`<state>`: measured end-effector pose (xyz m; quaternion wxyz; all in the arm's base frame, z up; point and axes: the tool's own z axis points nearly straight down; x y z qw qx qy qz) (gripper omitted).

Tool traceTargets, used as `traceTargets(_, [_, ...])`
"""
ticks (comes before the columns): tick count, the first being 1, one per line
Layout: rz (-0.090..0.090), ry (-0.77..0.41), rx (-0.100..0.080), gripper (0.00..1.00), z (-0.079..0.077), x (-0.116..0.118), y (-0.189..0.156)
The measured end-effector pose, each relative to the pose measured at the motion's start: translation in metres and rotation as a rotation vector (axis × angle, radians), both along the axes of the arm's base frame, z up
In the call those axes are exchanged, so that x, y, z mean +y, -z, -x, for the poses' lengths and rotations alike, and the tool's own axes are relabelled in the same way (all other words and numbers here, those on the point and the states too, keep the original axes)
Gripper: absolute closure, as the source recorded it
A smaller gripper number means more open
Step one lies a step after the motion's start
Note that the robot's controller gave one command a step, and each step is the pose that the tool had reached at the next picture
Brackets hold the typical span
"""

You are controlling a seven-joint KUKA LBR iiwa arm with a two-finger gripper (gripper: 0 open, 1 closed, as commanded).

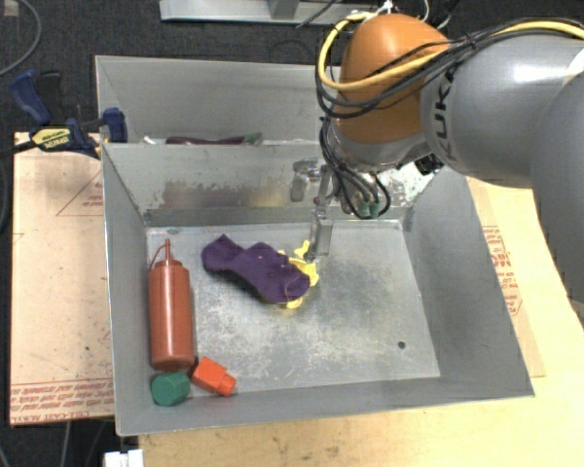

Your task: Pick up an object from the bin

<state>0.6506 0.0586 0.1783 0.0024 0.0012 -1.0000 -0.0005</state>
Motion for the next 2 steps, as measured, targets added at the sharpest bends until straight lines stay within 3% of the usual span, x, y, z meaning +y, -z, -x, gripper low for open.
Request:
traceTargets(1, [0.0, 0.001, -0.007, 0.0, -0.001, 0.0, -0.005])
traceTargets(2, [-0.001, -0.036, -0.009, 0.0, 0.026, 0.0, 0.049])
